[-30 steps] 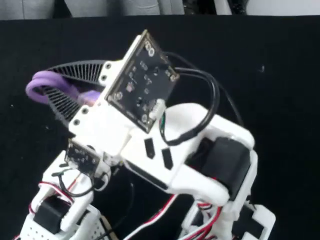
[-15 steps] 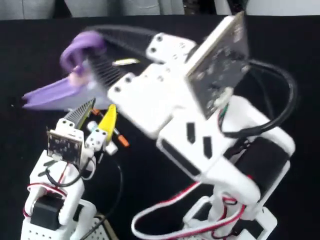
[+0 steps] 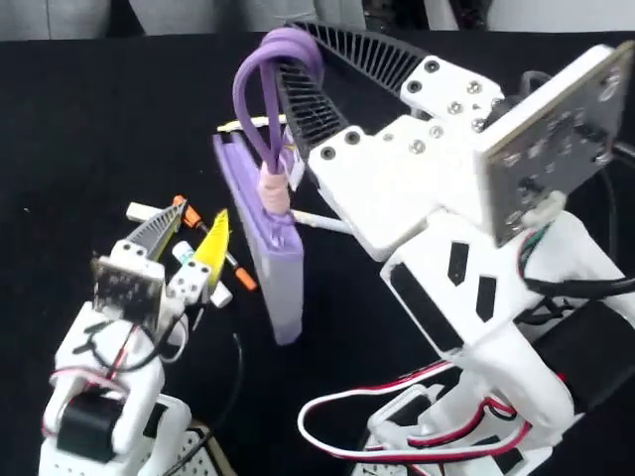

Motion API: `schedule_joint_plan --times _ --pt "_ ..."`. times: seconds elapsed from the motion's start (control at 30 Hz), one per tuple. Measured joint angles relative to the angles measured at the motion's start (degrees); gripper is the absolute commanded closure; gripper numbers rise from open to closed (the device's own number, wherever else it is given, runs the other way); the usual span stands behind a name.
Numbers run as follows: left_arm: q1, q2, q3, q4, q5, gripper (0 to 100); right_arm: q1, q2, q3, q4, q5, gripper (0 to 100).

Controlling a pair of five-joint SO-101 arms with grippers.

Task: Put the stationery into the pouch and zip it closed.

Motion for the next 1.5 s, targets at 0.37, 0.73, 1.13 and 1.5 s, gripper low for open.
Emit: schedule_joint_plan --times 0.37,0.73,1.13,1.5 --pt "-0.1 -4.2 -10.4 11.3 0.0 83 1.9 -0.1 2.3 2.9 5.5 98.8" --pt "4.3 -4.4 -28.9 32.4 0.0 83 -6.5 0.2 14.8 -6.6 5.5 98.8" --pt "11.2 -4.4 -26.1 38.2 0.0 83 -14.3 0.2 21.5 -16.4 5.5 98.8" --pt "11.2 -4.4 -25.7 33.1 0.0 83 -14.5 4.6 21.8 -17.0 5.5 98.8"
